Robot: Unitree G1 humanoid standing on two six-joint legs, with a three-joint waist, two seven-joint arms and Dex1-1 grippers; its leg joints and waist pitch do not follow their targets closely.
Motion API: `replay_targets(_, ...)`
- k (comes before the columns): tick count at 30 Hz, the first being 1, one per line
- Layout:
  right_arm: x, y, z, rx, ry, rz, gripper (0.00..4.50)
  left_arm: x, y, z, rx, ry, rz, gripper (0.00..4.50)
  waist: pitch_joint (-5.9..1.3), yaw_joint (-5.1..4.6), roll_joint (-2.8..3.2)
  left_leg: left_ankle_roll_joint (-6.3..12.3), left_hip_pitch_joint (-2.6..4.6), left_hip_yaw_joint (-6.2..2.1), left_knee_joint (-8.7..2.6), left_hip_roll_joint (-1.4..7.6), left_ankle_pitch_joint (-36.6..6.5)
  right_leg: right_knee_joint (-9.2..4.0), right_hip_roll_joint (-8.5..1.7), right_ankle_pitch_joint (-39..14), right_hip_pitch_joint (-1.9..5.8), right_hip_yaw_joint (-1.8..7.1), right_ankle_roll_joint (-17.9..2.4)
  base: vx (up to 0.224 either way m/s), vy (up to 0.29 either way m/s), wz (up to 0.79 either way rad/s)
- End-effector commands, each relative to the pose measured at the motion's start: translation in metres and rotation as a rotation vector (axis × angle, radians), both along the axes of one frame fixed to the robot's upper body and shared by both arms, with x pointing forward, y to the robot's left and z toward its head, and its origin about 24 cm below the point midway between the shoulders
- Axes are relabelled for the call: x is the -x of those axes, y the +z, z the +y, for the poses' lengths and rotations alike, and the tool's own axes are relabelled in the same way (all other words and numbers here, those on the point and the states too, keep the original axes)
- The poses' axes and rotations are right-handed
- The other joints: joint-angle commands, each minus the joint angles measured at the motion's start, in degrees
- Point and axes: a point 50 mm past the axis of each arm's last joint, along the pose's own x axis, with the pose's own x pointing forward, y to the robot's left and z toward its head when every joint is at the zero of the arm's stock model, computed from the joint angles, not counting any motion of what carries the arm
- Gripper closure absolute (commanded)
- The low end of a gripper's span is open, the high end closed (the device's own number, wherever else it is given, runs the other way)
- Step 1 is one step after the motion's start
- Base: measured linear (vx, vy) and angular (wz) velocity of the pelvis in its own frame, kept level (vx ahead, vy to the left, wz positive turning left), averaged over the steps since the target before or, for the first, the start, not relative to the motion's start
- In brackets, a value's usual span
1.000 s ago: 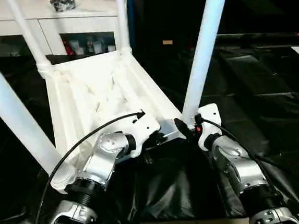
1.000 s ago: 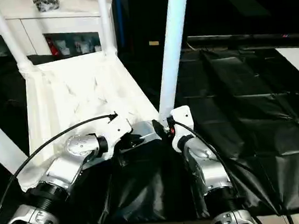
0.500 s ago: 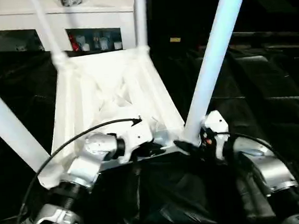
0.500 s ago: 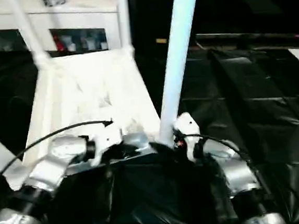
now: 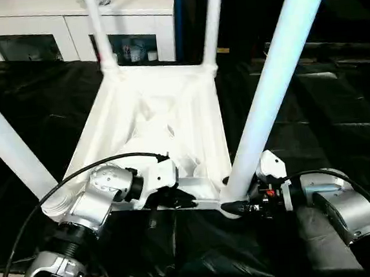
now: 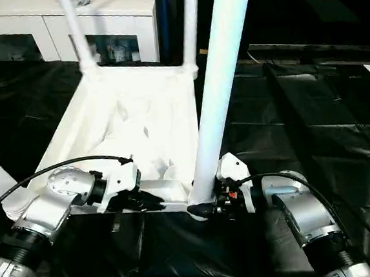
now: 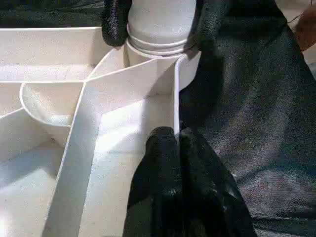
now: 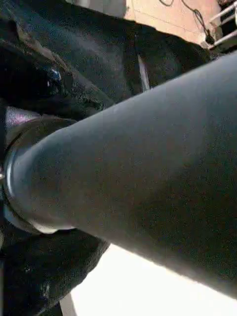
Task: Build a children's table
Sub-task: Rotate leg to tighten
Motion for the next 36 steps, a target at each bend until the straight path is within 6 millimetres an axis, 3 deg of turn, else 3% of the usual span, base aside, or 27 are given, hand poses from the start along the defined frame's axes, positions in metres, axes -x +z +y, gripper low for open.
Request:
replay_targets(1, 0.011, -0.007, 0.018, 0.013, 0.123, 0.022, 1.75, -0.007, 0.013, -0.009, 0.029, -0.018, -0.063, 4.50, -3.24, 0.00, -0.56, 2.09, 0.65, 0.31, -3.63, 1.26, -15.6, -3.66, -2.58, -15.4, 2.43, 2.00, -11.2, 0.000, 0.000, 0.00)
replay_targets(9, 0.009, -0.007, 0.022, -0.033, 0.084, 0.030, 1.85, -0.008, 0.012, -0.009, 0.042, -0.005, -0.065, 4.50, -3.28, -0.01, -0.51, 1.92, 0.58, 0.21, -3.66, 1.26, -15.5, -3.57, -2.52, -15.6, 2.50, 1.95, -10.9, 0.000, 0.000, 0.00)
replay_targets(14, 0.001, -0.010, 0.029, -0.086, -0.075, -0.002, 1.86, -0.009, 0.010, -0.018, 0.068, 0.072, -0.083, 4.50, -3.09, -0.27, -0.48, 1.06, 0.64, 0.09, -3.88, 1.18, -17.3, -3.95, -2.64, -18.9, 2.27, 1.97, -10.1, 0.000, 0.000, 0.00)
replay_targets(16, -0.010, -0.017, 0.033, -0.071, -0.266, -0.031, 1.86, -0.010, 0.006, -0.029, 0.068, 0.125, -0.101, 4.50, -2.85, -0.68, -0.59, -0.05, 0.70, -0.12, -4.07, 1.03, -19.7, -4.44, -2.69, -23.6, 2.09, 1.81, -8.8, 0.000, 0.000, 0.00)
replay_targets(22, -0.022, -0.026, 0.045, -0.084, -0.508, -0.020, 1.86, -0.007, 0.003, -0.054, 0.098, 0.170, -0.092, 4.50, -2.59, -2.25, -0.52, -1.46, 0.87, -0.77, -4.22, 0.67, -24.2, -5.78, -2.81, -32.8, 1.67, 1.35, -5.2, 0.000, 0.000, 0.00)
replay_targets(27, -0.031, -0.032, 0.066, -0.076, -0.677, -0.012, 1.86, -0.006, 0.000, -0.087, 0.116, 0.235, -0.092, 4.50, -2.39, -2.91, -0.16, -1.58, 1.45, -1.04, -4.15, 0.43, -27.2, -6.71, -2.68, -36.4, 1.25, 0.84, -3.8, 0.000, 0.000, 0.00)
replay_targets(28, -0.033, -0.032, 0.070, -0.072, -0.697, -0.024, 1.86, -0.006, 0.001, -0.092, 0.124, 0.250, -0.089, 4.50, -2.40, -3.20, 0.24, -1.40, 1.65, -1.10, -4.28, 0.48, -28.2, -6.97, -2.55, -35.9, 1.24, 0.65, -3.8, 0.000, 0.000, 0.00)
replay_targets(30, -0.035, -0.031, 0.075, -0.065, -0.723, -0.037, 1.86, -0.006, 0.002, -0.098, 0.132, 0.267, -0.085, 4.50, -2.34, -3.52, 0.18, -1.22, 1.54, -1.21, -4.32, 0.34, -28.9, -7.10, -2.48, -36.1, 1.25, 0.48, -3.8, 0.000, 0.000, 0.00)
replay_targets(32, -0.034, -0.027, 0.084, -0.151, -0.719, 0.019, 1.30, -0.005, 0.004, -0.104, 0.141, 0.265, -0.092, 4.50, -2.36, -3.66, 0.42, -0.92, 1.62, -1.24, -4.33, 0.29, -30.0, -7.33, -2.38, -36.2, 1.19, 0.42, -3.4, 0.000, 0.000, 0.00)
replay_targets(36, -0.032, -0.024, 0.079, -0.160, -0.673, 0.024, 0.95, -0.005, 0.005, -0.095, 0.146, 0.232, -0.101, 4.50, -2.53, -3.51, 0.74, -0.48, 1.44, -1.20, -4.70, 0.55, -29.4, -6.96, -2.39, -32.2, 1.39, 0.78, -4.6, 0.000, 0.000, 0.00)
